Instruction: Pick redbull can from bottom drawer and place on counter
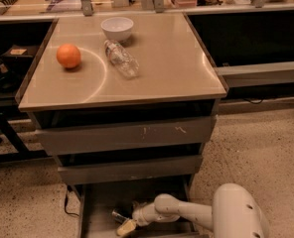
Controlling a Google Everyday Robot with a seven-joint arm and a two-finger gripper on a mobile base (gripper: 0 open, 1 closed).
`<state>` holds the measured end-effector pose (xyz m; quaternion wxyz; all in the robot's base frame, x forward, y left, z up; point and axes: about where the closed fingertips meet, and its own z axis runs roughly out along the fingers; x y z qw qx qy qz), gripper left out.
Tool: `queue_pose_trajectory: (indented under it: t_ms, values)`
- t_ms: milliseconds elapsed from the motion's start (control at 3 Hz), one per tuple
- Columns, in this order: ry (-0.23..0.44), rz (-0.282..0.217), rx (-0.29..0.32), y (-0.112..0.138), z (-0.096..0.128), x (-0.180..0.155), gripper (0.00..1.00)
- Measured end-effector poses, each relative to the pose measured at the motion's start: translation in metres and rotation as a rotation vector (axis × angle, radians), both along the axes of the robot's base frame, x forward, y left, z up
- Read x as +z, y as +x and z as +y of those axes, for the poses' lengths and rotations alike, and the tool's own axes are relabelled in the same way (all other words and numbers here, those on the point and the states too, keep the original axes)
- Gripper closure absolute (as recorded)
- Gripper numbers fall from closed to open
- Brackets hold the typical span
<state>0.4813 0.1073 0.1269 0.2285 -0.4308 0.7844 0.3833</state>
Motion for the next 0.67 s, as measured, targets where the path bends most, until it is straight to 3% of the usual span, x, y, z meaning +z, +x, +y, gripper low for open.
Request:
queue_pose_trajectory:
  t_ms: [667]
  values:
    - [0.000,0.000,0.000,-0.0001,0.0001,0.0000,0.64]
